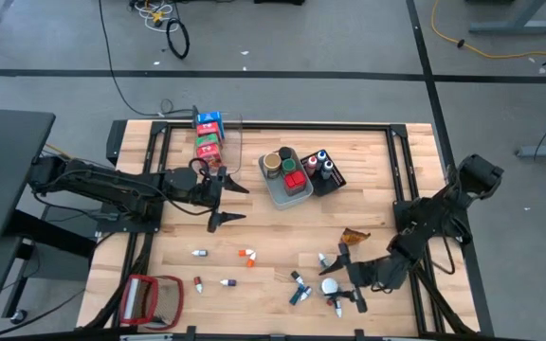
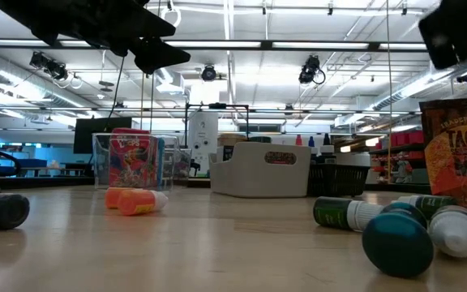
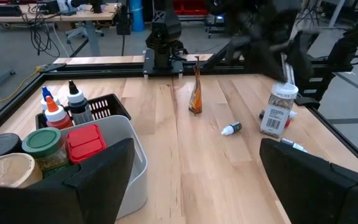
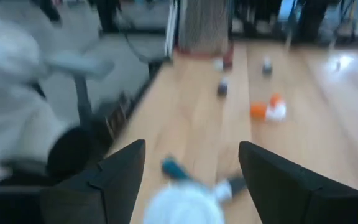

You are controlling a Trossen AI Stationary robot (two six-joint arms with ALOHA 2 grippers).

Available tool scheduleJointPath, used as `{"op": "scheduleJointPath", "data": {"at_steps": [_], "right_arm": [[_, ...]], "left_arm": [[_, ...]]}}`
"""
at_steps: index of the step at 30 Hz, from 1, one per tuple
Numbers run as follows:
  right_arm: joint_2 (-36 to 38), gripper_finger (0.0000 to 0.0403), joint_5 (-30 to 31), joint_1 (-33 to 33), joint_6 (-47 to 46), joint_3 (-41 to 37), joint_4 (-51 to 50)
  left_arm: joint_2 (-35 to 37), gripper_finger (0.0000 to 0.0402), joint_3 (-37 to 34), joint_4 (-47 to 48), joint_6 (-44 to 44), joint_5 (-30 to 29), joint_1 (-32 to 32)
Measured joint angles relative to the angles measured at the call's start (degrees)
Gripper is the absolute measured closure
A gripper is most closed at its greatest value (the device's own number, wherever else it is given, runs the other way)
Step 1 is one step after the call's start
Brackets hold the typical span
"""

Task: Pick & Place Kitchen Items
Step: Put the white seasoning bottle into the gray bin

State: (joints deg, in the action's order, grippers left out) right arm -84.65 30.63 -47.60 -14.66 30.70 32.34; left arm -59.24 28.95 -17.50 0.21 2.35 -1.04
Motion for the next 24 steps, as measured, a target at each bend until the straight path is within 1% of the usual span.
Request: {"op": "scheduleJointPath", "data": {"at_steps": [2,4,8,10,13,18,24], "right_arm": [[-1.69,0.0133,-0.60,0.07,-4.59,-0.07,-3.34],[-3.99,0.0133,-1.75,0.27,-7.59,0.15,-1.54],[-8.63,0.0133,-0.03,-0.07,-5.22,0.04,8.25],[-9.70,0.0133,1.47,-0.57,-4.27,0.00,10.48],[-10.39,0.0133,3.69,-1.33,-3.51,0.04,10.07],[-9.78,0.0133,8.29,-2.64,2.07,-0.08,10.96],[-8.12,0.0130,9.19,-2.66,0.39,-0.13,10.32]], "left_arm": [[0.02,0.0046,0.00,0.00,0.00,0.00,0.00],[0.01,0.0046,0.00,0.00,-0.01,0.00,-0.01],[0.01,0.0046,0.00,0.00,0.00,0.00,-0.01],[0.02,0.0046,0.00,0.00,0.00,0.00,0.00],[0.00,0.0046,0.00,-0.02,0.00,0.00,-0.01],[0.00,0.0046,0.00,-0.02,0.00,0.00,-0.02],[0.02,0.0046,0.00,0.00,0.00,0.00,-0.01]]}}
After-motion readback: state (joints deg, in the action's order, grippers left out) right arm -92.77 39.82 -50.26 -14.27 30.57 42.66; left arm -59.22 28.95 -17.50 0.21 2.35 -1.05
